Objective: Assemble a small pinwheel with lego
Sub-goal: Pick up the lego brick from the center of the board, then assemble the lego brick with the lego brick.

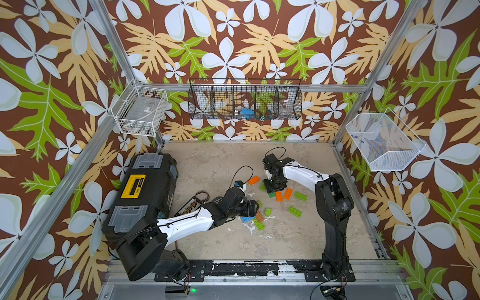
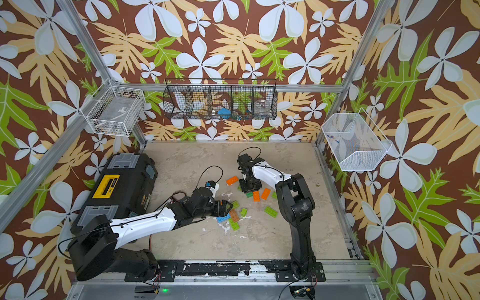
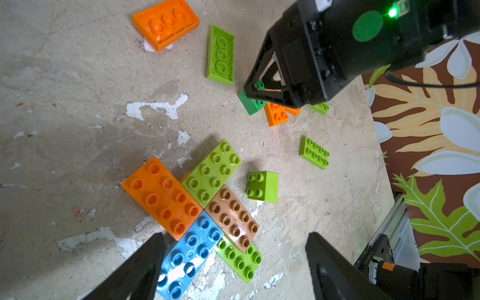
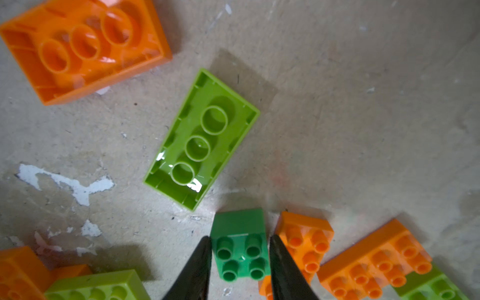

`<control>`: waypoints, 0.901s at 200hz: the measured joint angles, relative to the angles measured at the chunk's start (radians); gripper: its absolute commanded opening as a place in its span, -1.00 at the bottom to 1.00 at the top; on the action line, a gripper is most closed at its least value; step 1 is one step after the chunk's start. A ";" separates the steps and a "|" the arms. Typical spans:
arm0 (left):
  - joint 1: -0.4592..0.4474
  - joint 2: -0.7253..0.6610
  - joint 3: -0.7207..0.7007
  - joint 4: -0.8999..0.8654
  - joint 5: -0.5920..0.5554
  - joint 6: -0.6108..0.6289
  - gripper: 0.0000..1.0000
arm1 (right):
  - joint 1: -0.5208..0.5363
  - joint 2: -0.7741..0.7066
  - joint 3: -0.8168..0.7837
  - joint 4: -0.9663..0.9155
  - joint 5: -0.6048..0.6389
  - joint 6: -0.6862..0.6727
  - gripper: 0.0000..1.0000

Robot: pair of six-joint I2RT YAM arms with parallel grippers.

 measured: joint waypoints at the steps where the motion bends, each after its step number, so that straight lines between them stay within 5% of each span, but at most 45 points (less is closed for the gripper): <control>1: 0.000 0.000 0.000 0.000 0.000 0.000 0.76 | 0.000 0.001 0.000 0.000 0.000 0.000 -0.21; 120: 0.014 -0.044 -0.024 0.000 0.000 0.000 0.76 | 0.015 -0.037 -0.018 -0.021 0.030 0.003 -0.45; 180: 0.263 -0.243 -0.198 0.023 0.089 -0.028 0.76 | 0.213 -0.179 -0.066 -0.030 0.067 0.068 -0.59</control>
